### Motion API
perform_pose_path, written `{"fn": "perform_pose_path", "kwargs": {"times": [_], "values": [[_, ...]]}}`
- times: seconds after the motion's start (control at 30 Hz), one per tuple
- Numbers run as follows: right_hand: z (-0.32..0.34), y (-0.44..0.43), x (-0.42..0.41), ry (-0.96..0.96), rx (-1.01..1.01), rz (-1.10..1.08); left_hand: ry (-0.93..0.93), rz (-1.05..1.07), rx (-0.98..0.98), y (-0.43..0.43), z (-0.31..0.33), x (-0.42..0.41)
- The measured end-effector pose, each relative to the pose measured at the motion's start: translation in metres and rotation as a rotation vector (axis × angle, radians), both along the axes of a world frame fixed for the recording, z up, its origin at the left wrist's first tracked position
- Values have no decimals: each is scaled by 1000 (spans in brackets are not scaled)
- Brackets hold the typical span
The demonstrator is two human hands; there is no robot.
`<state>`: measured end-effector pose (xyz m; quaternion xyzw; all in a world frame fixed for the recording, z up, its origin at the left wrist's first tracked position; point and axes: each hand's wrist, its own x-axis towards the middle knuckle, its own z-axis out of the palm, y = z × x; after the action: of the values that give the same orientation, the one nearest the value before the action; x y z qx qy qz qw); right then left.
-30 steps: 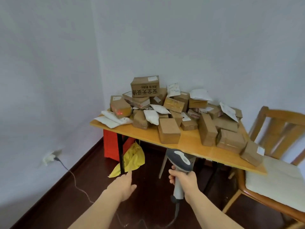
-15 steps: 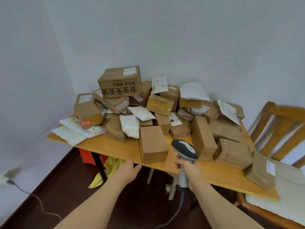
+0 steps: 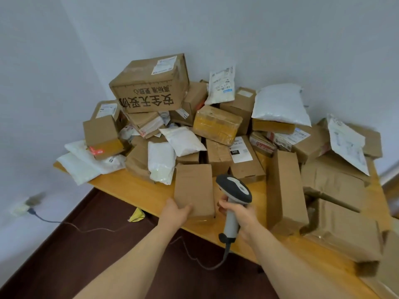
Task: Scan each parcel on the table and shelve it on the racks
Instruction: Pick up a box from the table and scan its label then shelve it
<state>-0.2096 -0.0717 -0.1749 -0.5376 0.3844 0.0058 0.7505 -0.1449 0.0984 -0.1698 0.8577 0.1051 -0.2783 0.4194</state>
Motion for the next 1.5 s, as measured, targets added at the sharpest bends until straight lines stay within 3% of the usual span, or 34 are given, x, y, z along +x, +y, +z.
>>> {"fn": "perform_pose_path", "kwargs": {"times": [0.2, 0.4, 0.47, 0.63, 0.73, 0.8, 0.97, 1.23, 1.5], "values": [[21, -3, -25, -80, -41, 29, 122, 45, -112, -17, 10, -14], [39, 11, -39, -131, -58, 55, 209, -59, 71, -21, 10, -29], [36, 14, -38, -124, -58, 35, 235, -44, -7, -11, 2, -22], [19, -1, -38, -9, -102, -75, 446, -12, -421, 21, -5, -19], [13, -1, -42, 20, -78, -64, 483, -11, -478, 26, -11, -24], [10, 4, -44, 36, -57, -73, 450, -23, -449, 23, -7, -29], [11, 16, -40, 20, -45, -91, 67, -90, -281, 8, 8, -23], [23, 24, -36, -55, -38, 34, 131, -77, 45, -8, 10, -24], [8, 5, -38, 71, -73, -100, 396, 77, -316, 31, -2, -20]]}}
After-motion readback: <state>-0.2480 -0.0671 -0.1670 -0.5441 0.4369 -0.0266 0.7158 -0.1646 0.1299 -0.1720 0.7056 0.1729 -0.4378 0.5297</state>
